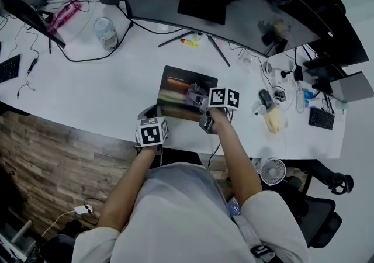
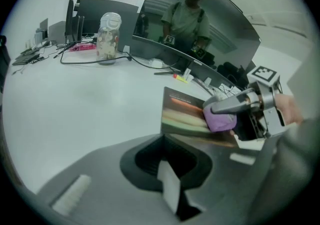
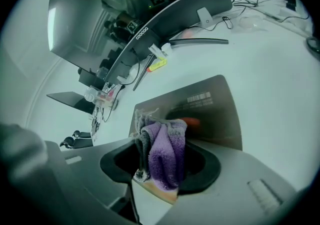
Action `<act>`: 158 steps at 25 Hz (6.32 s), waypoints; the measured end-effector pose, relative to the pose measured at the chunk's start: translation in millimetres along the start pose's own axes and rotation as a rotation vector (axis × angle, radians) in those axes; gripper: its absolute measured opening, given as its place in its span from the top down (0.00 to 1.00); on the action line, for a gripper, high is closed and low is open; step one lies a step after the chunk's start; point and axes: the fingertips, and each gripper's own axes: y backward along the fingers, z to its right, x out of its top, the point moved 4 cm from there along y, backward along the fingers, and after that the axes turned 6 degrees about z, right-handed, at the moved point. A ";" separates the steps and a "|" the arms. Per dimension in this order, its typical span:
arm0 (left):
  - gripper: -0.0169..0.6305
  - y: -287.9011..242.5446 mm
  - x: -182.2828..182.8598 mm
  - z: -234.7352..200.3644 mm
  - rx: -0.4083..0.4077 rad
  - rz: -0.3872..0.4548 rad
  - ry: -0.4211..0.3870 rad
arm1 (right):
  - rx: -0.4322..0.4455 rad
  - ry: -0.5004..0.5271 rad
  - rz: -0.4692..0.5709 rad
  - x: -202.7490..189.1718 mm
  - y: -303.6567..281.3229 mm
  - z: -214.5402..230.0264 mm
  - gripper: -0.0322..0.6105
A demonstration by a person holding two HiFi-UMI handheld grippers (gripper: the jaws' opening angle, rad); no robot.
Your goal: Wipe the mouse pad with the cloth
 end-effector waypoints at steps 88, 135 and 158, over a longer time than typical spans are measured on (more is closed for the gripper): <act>0.97 -1.4 1.6 -5.8 -0.130 -0.079 0.082 | 0.061 0.019 -0.069 -70.9 -36.7 -76.4 0.64; 0.97 -0.5 1.1 -7.2 -0.138 -0.084 0.087 | -0.046 -0.061 -0.009 -65.5 31.5 6.1 0.63; 0.97 -0.7 1.4 -8.4 -0.153 -0.092 0.103 | -0.074 -0.158 0.065 -65.6 75.2 58.1 0.63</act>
